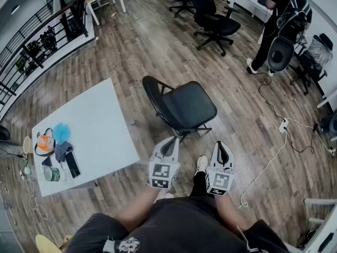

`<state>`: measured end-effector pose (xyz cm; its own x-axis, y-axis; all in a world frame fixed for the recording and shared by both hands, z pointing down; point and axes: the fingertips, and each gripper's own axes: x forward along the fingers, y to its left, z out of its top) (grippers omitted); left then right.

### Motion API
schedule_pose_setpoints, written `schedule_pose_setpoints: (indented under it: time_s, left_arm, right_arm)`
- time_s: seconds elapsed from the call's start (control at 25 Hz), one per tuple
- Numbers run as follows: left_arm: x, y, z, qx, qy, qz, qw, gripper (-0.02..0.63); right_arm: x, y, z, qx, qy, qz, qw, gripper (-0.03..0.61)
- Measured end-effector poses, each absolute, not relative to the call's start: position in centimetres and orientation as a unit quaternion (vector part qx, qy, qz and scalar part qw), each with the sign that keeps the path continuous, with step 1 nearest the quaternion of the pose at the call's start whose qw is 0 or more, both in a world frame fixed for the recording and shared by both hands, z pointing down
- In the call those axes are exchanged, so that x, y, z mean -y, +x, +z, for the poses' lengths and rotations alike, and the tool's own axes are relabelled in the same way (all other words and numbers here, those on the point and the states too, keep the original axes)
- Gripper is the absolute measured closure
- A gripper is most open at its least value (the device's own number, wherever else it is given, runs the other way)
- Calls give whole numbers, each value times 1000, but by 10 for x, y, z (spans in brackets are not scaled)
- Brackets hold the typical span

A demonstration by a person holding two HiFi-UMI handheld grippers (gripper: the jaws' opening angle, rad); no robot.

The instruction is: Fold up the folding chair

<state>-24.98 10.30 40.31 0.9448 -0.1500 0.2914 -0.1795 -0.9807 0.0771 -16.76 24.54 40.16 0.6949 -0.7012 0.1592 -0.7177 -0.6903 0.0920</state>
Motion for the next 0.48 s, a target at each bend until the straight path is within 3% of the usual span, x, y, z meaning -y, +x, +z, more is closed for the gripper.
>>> schedule_pose_setpoints:
  time_s: [0.48]
  left_arm:
    - [-9, -134, 434, 223, 954, 188, 72, 609]
  right_arm:
    - [-197, 8, 454, 454, 880, 103, 94, 565]
